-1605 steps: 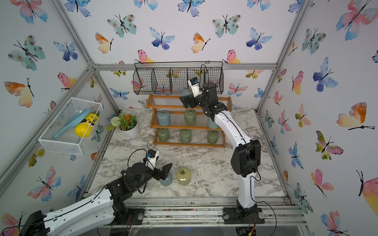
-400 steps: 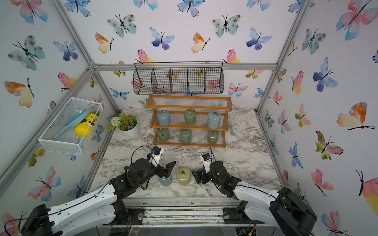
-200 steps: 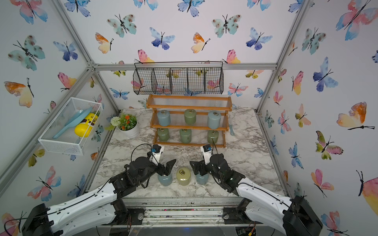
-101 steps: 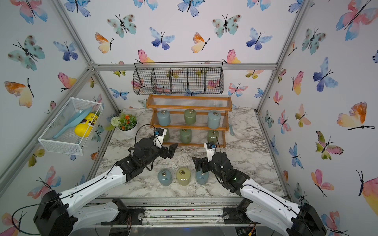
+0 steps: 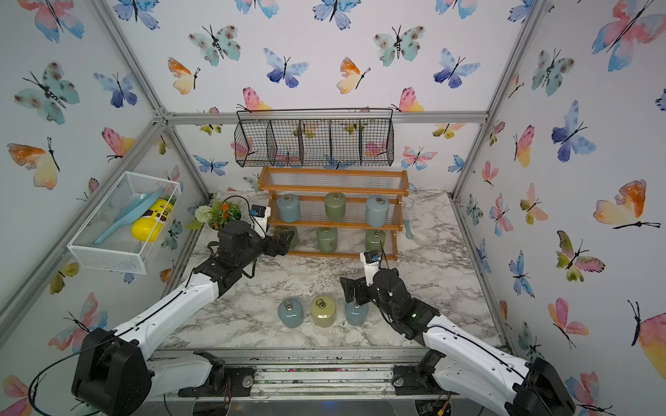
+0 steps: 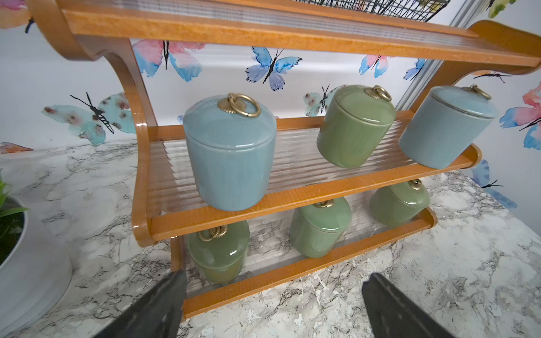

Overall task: Remove the tea canisters from the shelf
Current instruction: Place the tea canister at the center of the board, then pick up the tea canister from the shelf.

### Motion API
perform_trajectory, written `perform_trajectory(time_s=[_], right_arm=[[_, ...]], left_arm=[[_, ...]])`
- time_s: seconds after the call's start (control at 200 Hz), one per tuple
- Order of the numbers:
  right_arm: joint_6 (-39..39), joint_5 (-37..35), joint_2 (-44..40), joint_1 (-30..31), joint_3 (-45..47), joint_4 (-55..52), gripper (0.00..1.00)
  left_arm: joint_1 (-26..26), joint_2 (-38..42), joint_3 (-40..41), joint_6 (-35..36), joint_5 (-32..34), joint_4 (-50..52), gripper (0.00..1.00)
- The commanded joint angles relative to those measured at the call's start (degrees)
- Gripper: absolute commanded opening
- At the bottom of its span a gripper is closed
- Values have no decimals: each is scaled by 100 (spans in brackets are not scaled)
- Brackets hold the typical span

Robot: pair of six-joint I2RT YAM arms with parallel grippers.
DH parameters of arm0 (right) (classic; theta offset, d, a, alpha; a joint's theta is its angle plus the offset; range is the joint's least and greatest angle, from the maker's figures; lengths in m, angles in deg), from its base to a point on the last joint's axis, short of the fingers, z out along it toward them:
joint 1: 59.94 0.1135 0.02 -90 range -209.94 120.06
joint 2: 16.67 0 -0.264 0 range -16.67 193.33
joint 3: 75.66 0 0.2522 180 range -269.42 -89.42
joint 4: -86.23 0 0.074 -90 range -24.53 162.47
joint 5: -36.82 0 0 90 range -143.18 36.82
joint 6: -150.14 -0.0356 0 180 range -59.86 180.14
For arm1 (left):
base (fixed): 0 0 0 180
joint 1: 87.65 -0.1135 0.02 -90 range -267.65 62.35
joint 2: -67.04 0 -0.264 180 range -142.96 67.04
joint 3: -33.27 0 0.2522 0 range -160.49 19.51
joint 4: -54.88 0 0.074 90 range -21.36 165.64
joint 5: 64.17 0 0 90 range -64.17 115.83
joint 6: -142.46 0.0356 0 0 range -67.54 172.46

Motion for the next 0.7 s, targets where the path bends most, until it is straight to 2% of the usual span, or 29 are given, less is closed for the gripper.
perform_trajectory(time_s=[0.0, 0.285, 0.345, 0.511, 0.691], right_arm=[[93, 62, 162, 26, -189, 124, 99], [66, 337, 806, 27, -405, 463, 99], [126, 439, 950, 26, -655, 215, 99], [194, 664, 1055, 26, -605, 591, 99], [328, 697, 1169, 26, -829, 276, 100]], left_arm=[[-142, -228, -248, 118, -472, -7, 98], [-213, -260, -421, 300, -765, 53, 98], [-213, -234, -412, 320, -735, 63, 98], [-216, -194, -297, 309, -622, -6, 98], [-225, -367, -250, 417, -478, -224, 98]])
